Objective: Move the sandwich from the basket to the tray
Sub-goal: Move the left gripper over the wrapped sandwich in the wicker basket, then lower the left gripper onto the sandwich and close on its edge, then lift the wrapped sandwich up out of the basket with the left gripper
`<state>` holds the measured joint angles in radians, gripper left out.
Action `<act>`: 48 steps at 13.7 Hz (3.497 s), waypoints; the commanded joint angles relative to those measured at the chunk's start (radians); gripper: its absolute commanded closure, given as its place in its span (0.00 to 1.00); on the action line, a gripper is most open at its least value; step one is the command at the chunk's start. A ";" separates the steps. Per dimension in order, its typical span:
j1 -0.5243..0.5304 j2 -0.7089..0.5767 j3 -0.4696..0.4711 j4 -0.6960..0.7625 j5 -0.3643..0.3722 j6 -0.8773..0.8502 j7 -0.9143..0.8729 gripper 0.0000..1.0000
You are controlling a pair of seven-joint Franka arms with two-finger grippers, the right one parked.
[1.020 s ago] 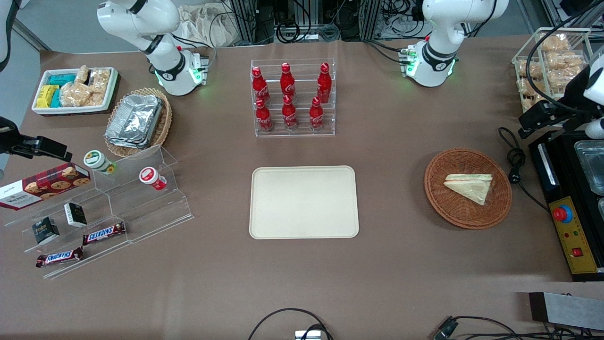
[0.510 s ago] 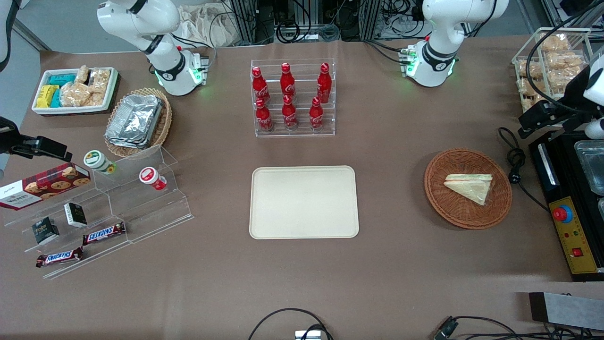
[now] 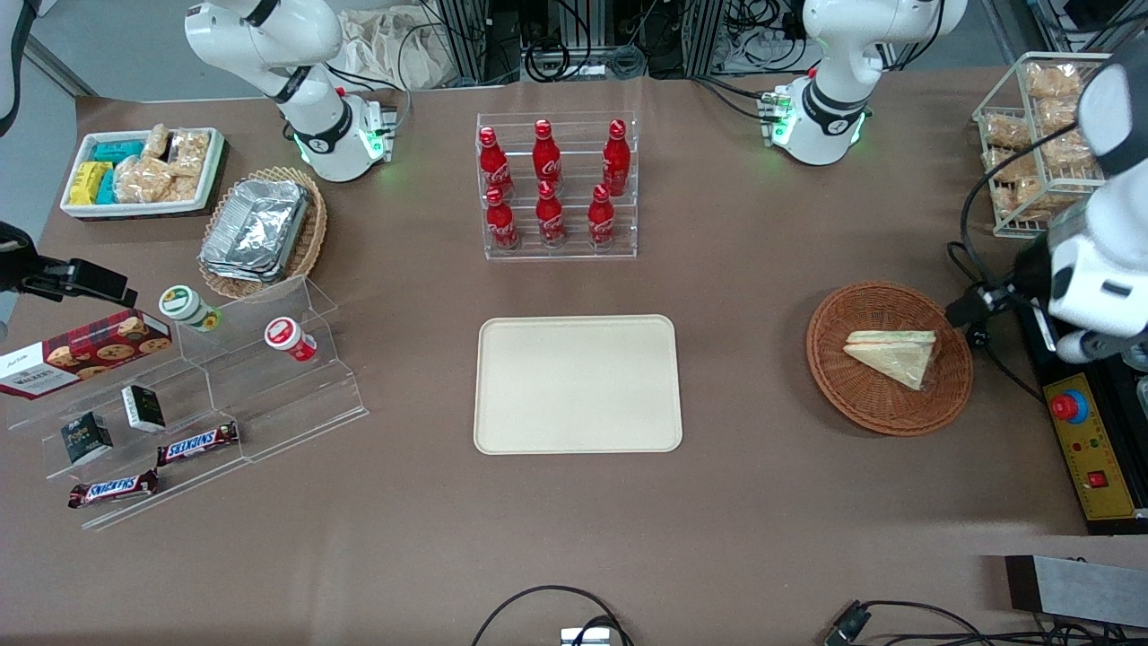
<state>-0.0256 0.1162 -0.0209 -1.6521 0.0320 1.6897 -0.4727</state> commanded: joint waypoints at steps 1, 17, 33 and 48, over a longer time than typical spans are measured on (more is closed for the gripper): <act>-0.014 -0.038 0.030 -0.150 -0.004 0.131 -0.105 0.00; 0.044 -0.015 0.075 -0.626 -0.124 0.734 -0.313 0.00; 0.092 0.092 0.075 -0.686 -0.121 0.870 -0.314 0.00; 0.092 -0.051 0.073 -0.651 -0.045 0.624 -0.178 0.97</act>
<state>0.0625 0.1601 0.0554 -2.3090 -0.0609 2.4221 -0.6860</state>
